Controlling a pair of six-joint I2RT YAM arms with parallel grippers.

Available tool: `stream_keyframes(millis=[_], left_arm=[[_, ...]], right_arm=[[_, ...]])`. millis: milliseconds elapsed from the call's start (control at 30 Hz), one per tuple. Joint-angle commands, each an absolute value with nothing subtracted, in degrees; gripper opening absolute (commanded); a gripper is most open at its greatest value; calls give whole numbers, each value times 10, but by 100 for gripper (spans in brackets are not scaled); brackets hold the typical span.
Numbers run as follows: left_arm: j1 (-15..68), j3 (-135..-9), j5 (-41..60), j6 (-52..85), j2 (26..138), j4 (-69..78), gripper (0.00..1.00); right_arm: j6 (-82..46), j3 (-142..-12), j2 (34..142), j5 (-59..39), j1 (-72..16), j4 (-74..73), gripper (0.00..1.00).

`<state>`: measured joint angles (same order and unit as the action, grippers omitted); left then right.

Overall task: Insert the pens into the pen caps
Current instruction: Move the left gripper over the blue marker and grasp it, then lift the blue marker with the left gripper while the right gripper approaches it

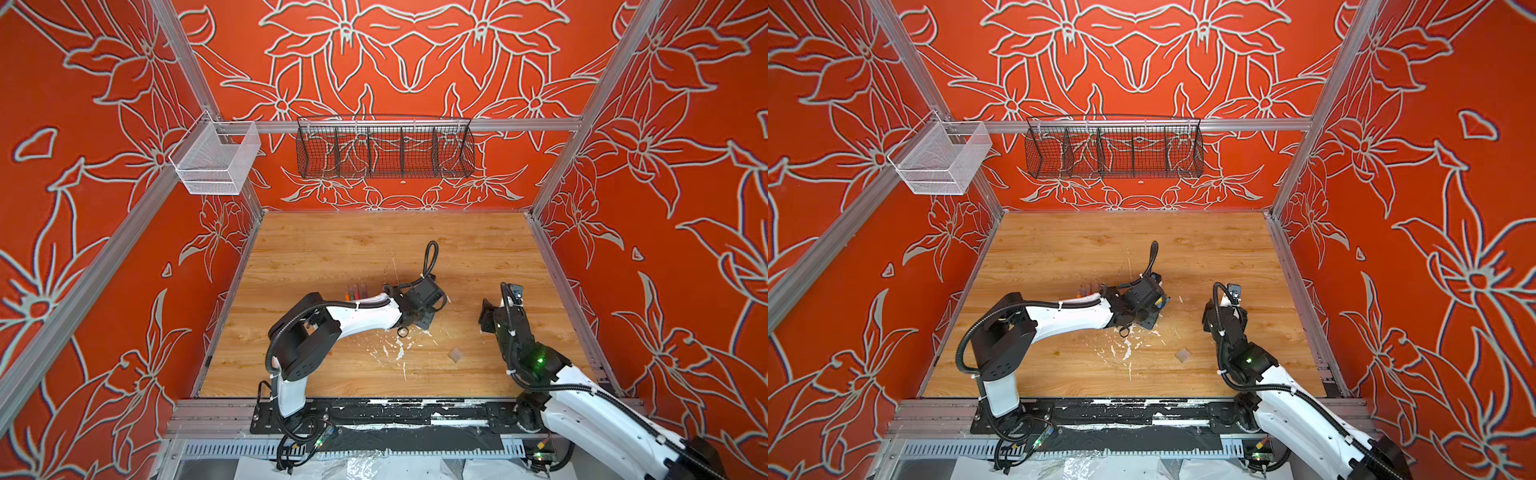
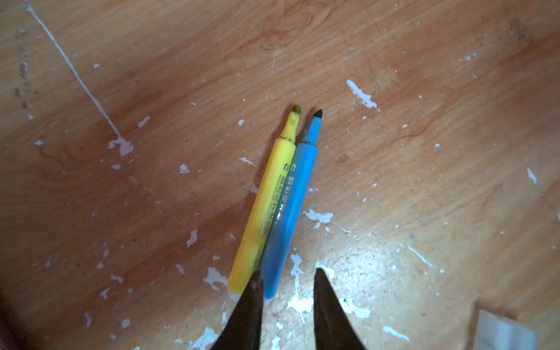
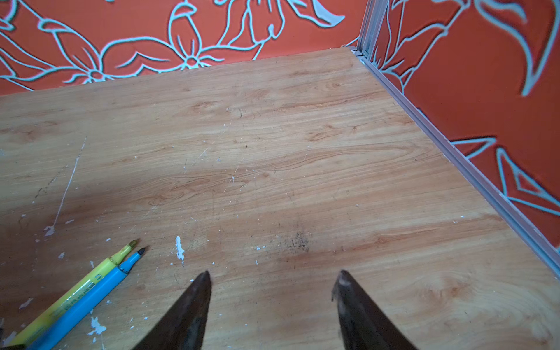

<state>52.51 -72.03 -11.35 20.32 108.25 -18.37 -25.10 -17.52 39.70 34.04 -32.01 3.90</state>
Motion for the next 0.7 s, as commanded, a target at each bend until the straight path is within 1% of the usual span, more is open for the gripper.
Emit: stream_keyframes(millis=[0,233,500,667], left_arm=[[529,-747,-132,197,1106,-225,27],[529,-766,-153,197,1133,-238,27],[529,-785,-147,193,1160,-254,27],[529,-804,-142,197,1188,-267,24]], right_arm=[[-247,-181,399,341,-319,33,67],[-246,-182,402,339,-319,32,67],[-246,-186,413,339,-318,32,67],[-245,-186,412,338,-318,31,67]])
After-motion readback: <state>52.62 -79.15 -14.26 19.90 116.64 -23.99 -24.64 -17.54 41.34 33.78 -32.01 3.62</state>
